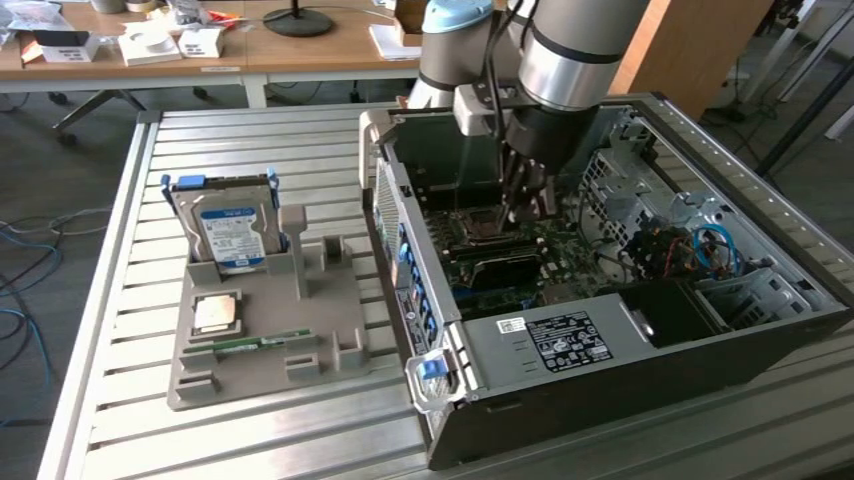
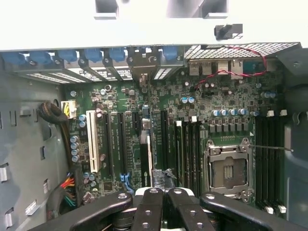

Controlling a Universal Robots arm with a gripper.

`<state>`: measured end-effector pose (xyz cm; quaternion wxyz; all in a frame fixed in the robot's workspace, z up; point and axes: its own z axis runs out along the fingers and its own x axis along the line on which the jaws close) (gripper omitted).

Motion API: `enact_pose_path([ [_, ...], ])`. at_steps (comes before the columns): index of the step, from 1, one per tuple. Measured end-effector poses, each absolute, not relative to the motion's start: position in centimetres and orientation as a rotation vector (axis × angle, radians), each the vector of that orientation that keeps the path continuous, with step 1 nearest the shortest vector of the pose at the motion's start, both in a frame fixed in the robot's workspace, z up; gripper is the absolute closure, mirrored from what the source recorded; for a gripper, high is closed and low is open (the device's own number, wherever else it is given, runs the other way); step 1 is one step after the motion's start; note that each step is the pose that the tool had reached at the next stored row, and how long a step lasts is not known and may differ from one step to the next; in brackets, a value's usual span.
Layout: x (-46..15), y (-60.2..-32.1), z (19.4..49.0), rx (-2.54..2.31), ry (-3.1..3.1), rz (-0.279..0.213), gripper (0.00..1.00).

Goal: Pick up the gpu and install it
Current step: 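Press down on the gpu until it lock into place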

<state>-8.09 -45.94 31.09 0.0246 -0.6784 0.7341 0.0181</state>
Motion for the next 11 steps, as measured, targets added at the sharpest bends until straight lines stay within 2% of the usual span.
enact_pose_path([
  [11,-8.1,-45.9,32.4,-2.099,2.271,0.056,0.89],
])
